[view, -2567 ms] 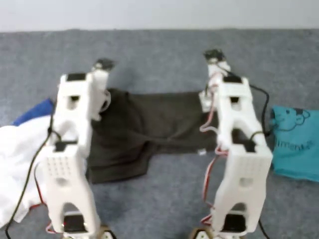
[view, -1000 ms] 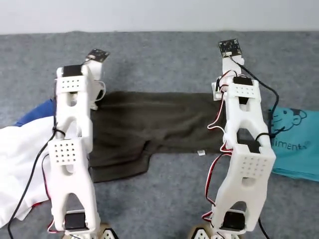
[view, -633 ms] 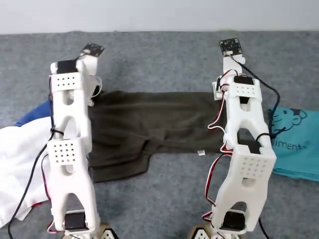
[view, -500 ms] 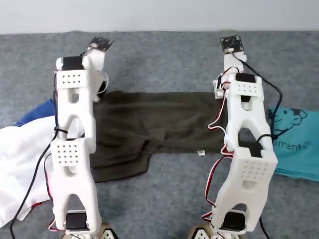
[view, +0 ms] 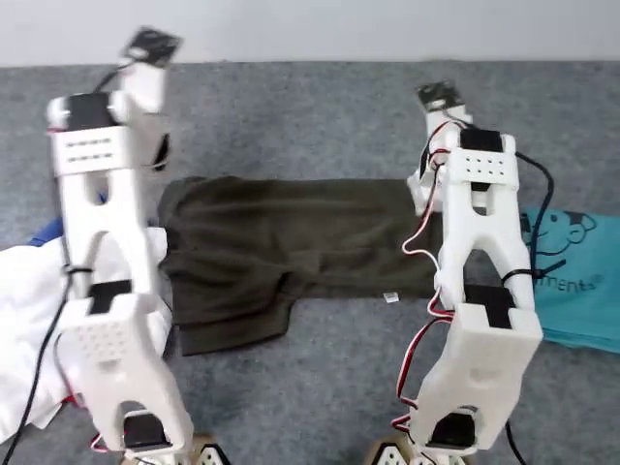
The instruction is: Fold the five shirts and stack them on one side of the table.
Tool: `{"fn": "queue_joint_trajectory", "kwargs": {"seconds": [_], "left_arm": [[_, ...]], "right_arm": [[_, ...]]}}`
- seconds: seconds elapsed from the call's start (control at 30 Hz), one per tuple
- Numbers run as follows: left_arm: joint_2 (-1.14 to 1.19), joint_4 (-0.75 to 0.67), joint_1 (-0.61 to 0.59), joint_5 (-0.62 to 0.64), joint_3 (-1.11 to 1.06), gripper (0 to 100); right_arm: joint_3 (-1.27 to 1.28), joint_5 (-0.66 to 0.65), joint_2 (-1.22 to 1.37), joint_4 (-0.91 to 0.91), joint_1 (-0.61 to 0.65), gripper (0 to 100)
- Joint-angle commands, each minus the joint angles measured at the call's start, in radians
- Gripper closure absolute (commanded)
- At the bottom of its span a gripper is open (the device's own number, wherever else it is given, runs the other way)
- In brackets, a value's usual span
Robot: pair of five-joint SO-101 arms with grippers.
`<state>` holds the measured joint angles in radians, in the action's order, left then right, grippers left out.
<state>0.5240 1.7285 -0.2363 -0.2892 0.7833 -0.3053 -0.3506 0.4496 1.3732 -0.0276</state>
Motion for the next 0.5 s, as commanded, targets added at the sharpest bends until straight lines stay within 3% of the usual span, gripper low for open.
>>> {"fn": "queue_joint_trajectory", "kwargs": {"seconds": [0.0, 0.3, 0.47], "left_arm": [[-0.204, 0.026, -0.127, -0.048, -0.159, 97], [-0.494, 0.026, -0.462, -0.121, -0.438, 96], [-0.578, 0.026, -0.609, -0.121, -0.512, 96]], "right_arm": [[-0.035, -0.064, -0.071, 0.160, 0.033, 99.0], [-0.028, -0.072, -0.064, 0.414, 0.071, 99.0], [-0.034, -0.068, -0.071, 0.412, 0.239, 99.0]]}}
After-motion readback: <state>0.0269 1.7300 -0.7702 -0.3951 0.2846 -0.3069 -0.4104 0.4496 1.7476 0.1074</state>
